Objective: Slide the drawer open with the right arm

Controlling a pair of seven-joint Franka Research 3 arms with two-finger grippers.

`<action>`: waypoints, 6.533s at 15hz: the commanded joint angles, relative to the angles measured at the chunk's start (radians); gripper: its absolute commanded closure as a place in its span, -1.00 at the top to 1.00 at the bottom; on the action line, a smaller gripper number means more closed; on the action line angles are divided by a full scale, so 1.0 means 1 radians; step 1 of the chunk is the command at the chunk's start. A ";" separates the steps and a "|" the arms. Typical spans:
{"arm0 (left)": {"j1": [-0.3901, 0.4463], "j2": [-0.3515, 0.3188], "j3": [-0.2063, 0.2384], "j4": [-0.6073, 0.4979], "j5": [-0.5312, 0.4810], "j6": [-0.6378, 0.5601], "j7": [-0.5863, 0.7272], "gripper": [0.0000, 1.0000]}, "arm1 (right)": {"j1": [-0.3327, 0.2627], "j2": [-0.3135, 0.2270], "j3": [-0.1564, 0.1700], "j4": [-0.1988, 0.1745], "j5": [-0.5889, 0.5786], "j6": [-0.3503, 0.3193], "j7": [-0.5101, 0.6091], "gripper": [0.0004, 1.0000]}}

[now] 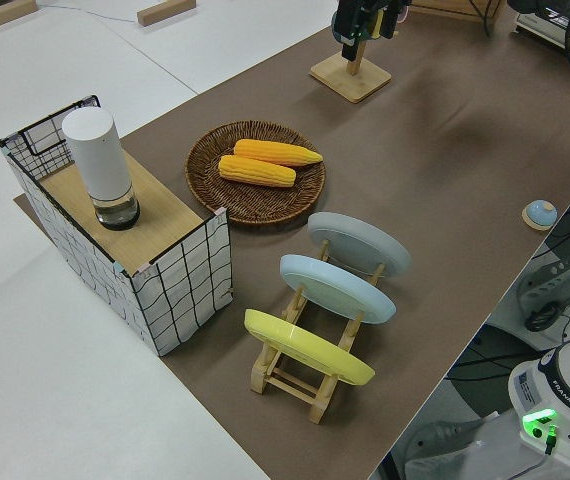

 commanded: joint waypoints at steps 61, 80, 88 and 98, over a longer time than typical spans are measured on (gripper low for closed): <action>-0.007 -0.004 0.000 0.010 0.018 -0.018 -0.010 0.99 | 0.316 0.046 0.075 0.008 0.192 -0.312 0.022 0.27; -0.007 -0.004 0.000 0.010 0.018 -0.018 -0.010 0.99 | 0.362 0.036 0.077 0.132 0.322 -0.314 -0.005 0.97; -0.007 -0.004 0.000 0.010 0.018 -0.018 -0.010 0.99 | 0.289 -0.078 0.127 0.238 0.637 -0.294 -0.004 0.96; -0.007 -0.004 0.000 0.010 0.018 -0.018 -0.010 0.99 | 0.065 -0.292 0.132 0.247 1.042 -0.212 -0.145 0.96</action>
